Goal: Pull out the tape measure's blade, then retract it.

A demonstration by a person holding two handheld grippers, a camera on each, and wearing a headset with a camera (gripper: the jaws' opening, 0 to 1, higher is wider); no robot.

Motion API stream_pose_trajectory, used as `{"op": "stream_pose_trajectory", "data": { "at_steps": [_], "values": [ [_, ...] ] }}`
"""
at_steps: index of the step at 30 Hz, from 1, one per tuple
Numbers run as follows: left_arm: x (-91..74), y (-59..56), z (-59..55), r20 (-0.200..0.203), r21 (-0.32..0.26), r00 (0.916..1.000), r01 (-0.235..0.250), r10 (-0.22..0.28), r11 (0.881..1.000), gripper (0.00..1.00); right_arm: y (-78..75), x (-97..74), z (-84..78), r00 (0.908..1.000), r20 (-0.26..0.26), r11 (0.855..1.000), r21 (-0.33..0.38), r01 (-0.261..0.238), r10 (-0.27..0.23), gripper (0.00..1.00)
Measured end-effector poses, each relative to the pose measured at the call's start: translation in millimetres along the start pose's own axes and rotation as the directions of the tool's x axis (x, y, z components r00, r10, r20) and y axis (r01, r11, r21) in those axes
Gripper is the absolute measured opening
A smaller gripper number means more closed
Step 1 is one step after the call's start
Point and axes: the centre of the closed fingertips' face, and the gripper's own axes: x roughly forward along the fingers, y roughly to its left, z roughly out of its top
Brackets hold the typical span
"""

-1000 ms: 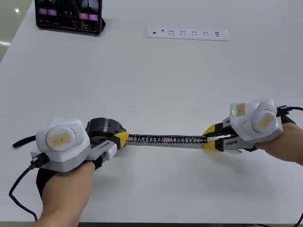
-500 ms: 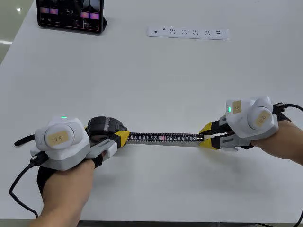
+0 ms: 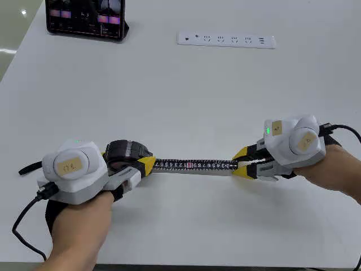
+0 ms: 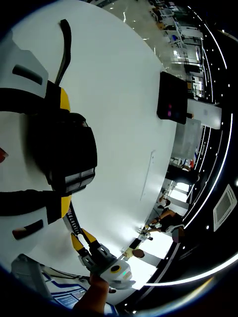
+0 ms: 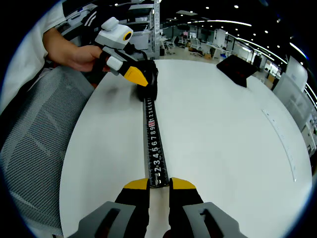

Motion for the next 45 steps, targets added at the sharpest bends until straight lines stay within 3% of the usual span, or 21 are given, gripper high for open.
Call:
{"op": "stream_pose_trajectory", "data": {
  "at_steps": [17, 45],
  "values": [
    [-0.5, 0.7, 0.1, 0.008, -0.017, 0.9999, 0.014, -0.014, 1.000, 0.57, -1.1, 13.5, 11.1, 0.9996, 0.025, 1.000, 0.011, -0.016, 0.016, 0.11],
    [-0.8, 1.0, 0.5, 0.014, -0.034, 0.9996, 0.027, -0.026, 0.999, 0.57, 4.4, 38.0, 44.8, 0.9955, 0.081, 0.999, 0.001, -0.049, 0.049, 0.11]
  ]
}}
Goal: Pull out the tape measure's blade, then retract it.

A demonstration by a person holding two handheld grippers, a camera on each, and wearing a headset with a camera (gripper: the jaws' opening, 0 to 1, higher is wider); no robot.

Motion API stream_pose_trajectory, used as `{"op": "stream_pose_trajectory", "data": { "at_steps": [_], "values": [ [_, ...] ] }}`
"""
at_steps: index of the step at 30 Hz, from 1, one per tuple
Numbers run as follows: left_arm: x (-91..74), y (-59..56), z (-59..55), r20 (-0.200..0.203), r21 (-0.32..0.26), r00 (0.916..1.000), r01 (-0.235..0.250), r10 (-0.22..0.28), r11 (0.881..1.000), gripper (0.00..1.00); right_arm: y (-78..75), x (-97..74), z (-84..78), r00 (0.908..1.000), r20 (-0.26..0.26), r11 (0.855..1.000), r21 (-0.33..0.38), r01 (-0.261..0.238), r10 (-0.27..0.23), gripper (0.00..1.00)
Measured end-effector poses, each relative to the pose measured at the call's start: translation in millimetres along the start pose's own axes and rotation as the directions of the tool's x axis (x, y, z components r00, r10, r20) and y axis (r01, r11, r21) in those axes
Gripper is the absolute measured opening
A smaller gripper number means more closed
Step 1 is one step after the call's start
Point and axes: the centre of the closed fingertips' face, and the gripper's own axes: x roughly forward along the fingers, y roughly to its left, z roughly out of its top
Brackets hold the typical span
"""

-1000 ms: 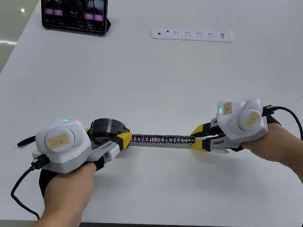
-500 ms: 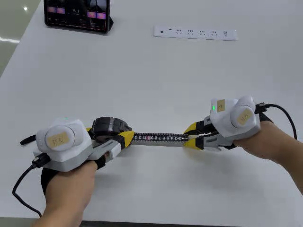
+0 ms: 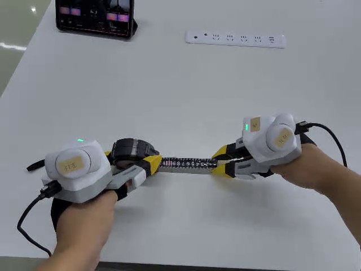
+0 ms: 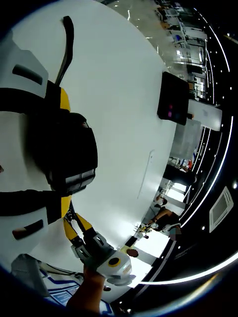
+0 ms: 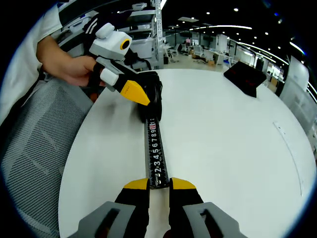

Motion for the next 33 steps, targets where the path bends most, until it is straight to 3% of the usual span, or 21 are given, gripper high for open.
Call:
{"op": "stream_pose_trajectory", "data": {
  "at_steps": [33],
  "values": [
    [1.0, 0.2, -1.2, 0.000, -0.015, 0.9999, 0.012, -0.012, 1.000, 0.58, 6.7, 29.1, 29.3, 0.9979, 0.032, 0.998, -0.015, -0.055, 0.056, 0.11]
  ]
}}
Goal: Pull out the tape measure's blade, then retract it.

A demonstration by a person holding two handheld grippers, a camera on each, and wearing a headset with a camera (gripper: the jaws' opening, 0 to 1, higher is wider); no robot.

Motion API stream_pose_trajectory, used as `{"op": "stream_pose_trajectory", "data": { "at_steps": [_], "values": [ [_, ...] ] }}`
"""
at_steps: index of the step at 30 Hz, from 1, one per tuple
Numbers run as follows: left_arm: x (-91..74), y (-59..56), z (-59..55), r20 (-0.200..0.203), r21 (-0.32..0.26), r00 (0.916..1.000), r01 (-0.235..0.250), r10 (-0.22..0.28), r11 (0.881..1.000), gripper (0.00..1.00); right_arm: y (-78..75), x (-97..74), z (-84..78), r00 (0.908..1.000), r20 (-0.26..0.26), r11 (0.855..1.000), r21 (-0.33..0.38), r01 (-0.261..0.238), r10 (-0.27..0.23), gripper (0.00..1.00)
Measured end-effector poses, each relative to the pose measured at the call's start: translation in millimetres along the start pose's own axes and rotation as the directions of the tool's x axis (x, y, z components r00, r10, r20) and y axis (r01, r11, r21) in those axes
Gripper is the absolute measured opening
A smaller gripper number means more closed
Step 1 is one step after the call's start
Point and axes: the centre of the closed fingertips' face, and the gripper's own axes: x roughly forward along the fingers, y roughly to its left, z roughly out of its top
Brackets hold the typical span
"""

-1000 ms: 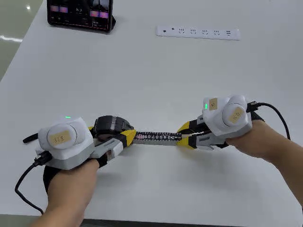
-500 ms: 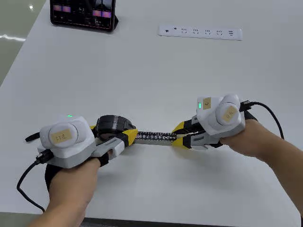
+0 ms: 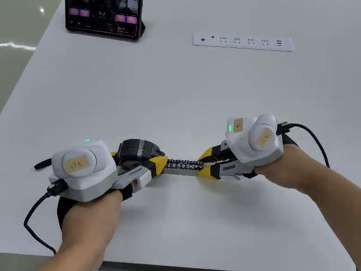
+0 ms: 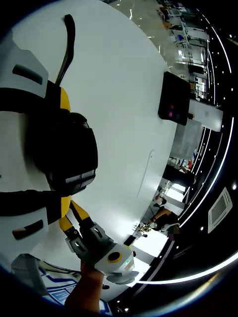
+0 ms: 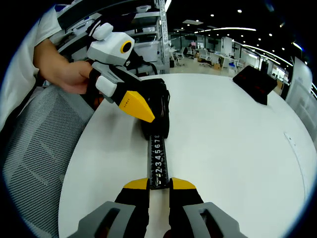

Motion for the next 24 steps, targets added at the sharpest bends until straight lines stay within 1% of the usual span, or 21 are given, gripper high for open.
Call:
{"op": "stream_pose_trajectory", "data": {
  "at_steps": [9, 24],
  "values": [
    [0.9, 1.7, -0.3, -0.001, -0.002, 1.0000, 0.003, -0.003, 1.000, 0.58, 0.4, 7.3, 7.1, 0.9999, 0.011, 1.000, 0.003, -0.011, 0.011, 0.11],
    [0.1, 0.9, 0.0, 0.001, -0.010, 1.0000, 0.006, -0.006, 1.000, 0.58, 0.3, 16.6, 15.7, 0.9994, 0.023, 1.000, 0.011, -0.027, 0.027, 0.11]
  ]
}}
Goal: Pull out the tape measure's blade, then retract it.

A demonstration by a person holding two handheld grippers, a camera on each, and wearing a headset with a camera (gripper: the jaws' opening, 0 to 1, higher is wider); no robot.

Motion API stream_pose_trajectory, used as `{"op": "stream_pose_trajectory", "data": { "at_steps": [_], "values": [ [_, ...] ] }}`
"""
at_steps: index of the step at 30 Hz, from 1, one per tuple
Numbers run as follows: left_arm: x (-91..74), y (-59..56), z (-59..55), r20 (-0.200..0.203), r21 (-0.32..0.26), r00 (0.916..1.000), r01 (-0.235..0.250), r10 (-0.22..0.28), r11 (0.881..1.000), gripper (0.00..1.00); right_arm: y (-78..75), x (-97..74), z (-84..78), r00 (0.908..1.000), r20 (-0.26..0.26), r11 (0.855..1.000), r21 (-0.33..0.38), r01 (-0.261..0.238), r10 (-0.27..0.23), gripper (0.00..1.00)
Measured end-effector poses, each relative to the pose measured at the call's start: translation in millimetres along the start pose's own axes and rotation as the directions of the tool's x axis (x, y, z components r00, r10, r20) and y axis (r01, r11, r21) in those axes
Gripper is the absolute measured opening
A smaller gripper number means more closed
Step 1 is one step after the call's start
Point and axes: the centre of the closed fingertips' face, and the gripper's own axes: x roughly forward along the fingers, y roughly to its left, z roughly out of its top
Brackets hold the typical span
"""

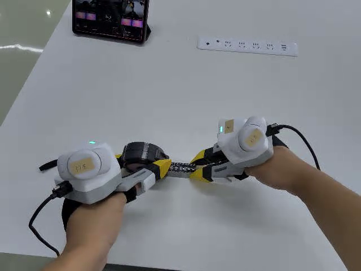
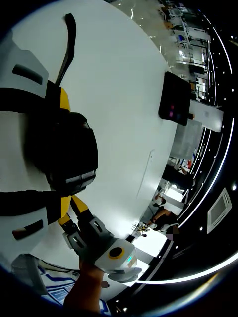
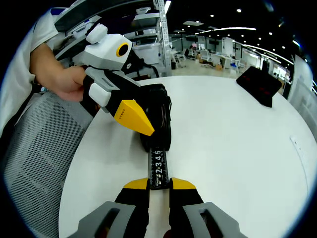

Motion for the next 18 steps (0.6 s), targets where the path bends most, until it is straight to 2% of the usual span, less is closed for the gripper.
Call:
{"op": "stream_pose_trajectory", "data": {
  "at_steps": [18],
  "values": [
    [0.9, 1.8, -0.1, 0.003, -0.009, 1.0000, 0.005, -0.005, 1.000, 0.58, 1.7, 23.0, 23.0, 0.9992, 0.035, 1.000, 0.015, -0.019, 0.018, 0.11]
  ]
}}
